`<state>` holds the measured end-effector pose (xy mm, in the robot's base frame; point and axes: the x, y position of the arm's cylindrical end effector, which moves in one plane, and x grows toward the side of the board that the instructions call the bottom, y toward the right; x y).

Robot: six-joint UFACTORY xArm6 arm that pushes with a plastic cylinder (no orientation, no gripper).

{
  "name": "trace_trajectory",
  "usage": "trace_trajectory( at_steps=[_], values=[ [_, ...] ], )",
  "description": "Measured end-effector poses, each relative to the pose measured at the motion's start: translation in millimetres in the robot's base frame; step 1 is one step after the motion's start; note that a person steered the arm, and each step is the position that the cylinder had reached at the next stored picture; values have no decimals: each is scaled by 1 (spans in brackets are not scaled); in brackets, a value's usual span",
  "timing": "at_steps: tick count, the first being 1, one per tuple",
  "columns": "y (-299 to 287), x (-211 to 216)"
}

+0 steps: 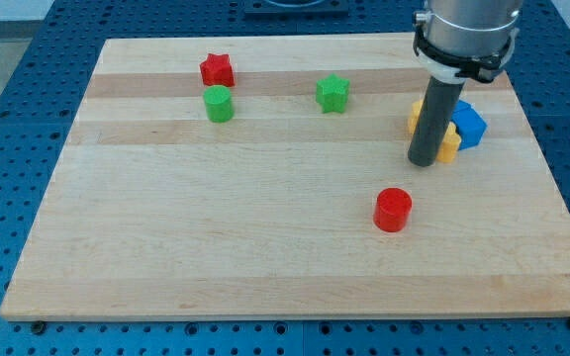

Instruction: Place the red circle towards the bottom left of the green circle

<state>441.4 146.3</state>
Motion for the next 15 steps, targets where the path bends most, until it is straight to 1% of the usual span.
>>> trace_trajectory(
  at_steps=[2, 3, 5, 9, 12, 15],
  values=[
    [-1, 36],
    [4, 43],
    [-1, 82],
    [-91, 79],
    [-151, 47],
    [-238, 41]
  ],
)
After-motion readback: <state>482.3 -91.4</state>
